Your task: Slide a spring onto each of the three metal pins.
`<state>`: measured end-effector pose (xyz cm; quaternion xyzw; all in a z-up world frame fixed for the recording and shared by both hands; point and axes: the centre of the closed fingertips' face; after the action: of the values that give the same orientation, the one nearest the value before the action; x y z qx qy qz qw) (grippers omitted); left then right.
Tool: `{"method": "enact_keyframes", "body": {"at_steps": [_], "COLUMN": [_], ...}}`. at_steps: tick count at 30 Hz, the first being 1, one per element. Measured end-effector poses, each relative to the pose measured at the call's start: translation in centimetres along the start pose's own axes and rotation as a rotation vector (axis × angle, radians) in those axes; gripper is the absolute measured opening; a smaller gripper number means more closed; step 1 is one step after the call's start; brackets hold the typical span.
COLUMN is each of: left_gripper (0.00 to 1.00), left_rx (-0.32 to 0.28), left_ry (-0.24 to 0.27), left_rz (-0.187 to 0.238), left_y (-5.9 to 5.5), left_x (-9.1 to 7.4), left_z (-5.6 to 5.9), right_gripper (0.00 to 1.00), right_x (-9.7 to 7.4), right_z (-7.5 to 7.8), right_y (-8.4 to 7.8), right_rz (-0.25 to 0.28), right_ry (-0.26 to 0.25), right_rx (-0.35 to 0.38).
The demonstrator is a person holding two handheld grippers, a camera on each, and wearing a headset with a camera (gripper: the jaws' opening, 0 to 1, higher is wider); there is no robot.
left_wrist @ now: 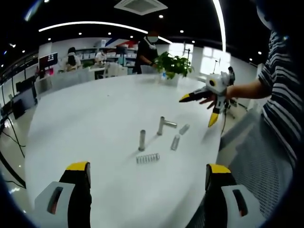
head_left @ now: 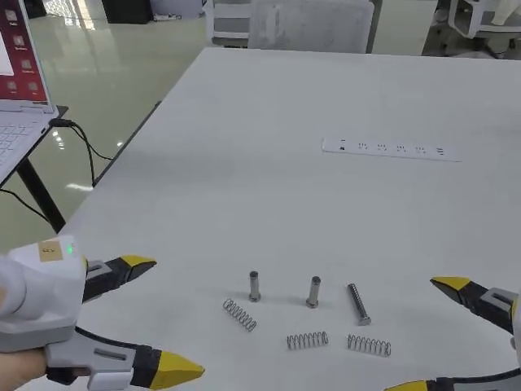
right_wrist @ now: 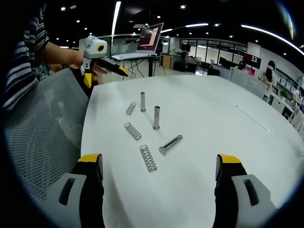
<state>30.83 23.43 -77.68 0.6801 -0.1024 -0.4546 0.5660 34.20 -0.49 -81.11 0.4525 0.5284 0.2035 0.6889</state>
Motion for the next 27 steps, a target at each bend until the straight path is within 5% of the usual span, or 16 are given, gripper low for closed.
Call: {"method": "enact_keyframes", "body": {"at_steps": [27], "left_gripper": [0.98], "left_rx": [0.011], "left_ry": [-0.015], "left_rz": [-0.002], "left_y": [0.17], "left_x": [0.16], "left_z": [0.13], "right_gripper": [0.99], "right_x": [-0.25], "right_z": [0.42], "right_y": [0.07], "right_rz": [-0.014], "right_ry": [-0.002], "right_rx": [-0.006]}}
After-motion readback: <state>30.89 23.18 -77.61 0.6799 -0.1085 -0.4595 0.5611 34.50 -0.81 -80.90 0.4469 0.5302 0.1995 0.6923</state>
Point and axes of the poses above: the centre of the closed fingertips' face, and the gripper's own axes: x roughly forward along the fingers, z roughly to its right, y roughly out of its top, and after that the axes turned 2 degrees about x, right-handed
